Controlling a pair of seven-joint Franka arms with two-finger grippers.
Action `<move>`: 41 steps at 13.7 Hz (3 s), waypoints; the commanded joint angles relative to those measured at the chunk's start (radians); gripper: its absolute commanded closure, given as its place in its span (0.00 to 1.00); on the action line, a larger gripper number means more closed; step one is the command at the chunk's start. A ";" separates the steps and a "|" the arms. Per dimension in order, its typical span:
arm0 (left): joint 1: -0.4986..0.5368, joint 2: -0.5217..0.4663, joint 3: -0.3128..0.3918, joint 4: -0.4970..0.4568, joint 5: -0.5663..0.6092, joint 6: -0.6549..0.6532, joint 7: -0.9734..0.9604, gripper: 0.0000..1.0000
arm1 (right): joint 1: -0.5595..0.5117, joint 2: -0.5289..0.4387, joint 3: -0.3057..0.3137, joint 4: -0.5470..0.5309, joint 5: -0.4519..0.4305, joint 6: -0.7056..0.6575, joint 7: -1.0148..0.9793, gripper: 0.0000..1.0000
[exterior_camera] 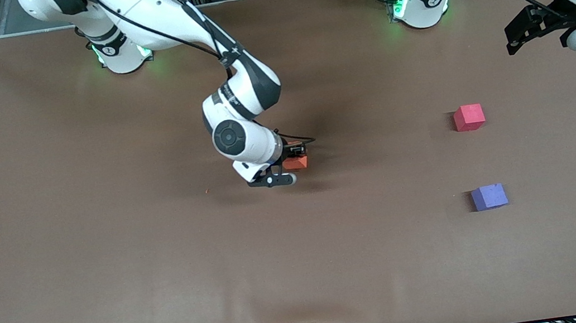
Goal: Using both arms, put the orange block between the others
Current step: 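Set the orange cube mid-table while the left gripper reaches toward it, then grasp the orange cube with the left gripper while the right gripper withdraws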
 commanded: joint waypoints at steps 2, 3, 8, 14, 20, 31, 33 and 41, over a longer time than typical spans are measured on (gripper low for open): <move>-0.002 0.024 -0.011 0.008 -0.010 0.011 -0.005 0.00 | 0.020 0.016 -0.016 0.004 0.020 0.032 -0.008 0.07; -0.008 0.035 -0.018 0.008 -0.019 0.012 -0.005 0.00 | 0.020 0.016 -0.016 0.004 0.019 0.037 -0.009 0.00; -0.106 0.141 -0.065 0.011 -0.023 0.075 -0.049 0.00 | -0.020 -0.045 -0.018 0.001 0.007 0.015 -0.012 0.00; -0.365 0.297 -0.076 0.008 -0.006 0.225 -0.339 0.00 | -0.250 -0.393 -0.010 0.009 -0.194 -0.445 -0.016 0.00; -0.549 0.504 -0.070 0.019 0.039 0.443 -0.622 0.00 | -0.543 -0.587 -0.009 0.108 -0.424 -0.822 -0.366 0.00; -0.686 0.799 -0.048 0.120 0.264 0.641 -1.043 0.00 | -0.704 -0.679 -0.079 0.114 -0.561 -0.916 -0.733 0.00; -0.697 0.828 -0.041 0.112 0.290 0.707 -1.095 0.00 | -0.706 -0.677 -0.079 0.113 -0.561 -0.914 -0.735 0.00; -0.681 0.820 -0.039 0.034 0.310 0.710 -1.128 0.00 | -0.714 -0.670 -0.079 0.105 -0.564 -0.916 -0.720 0.00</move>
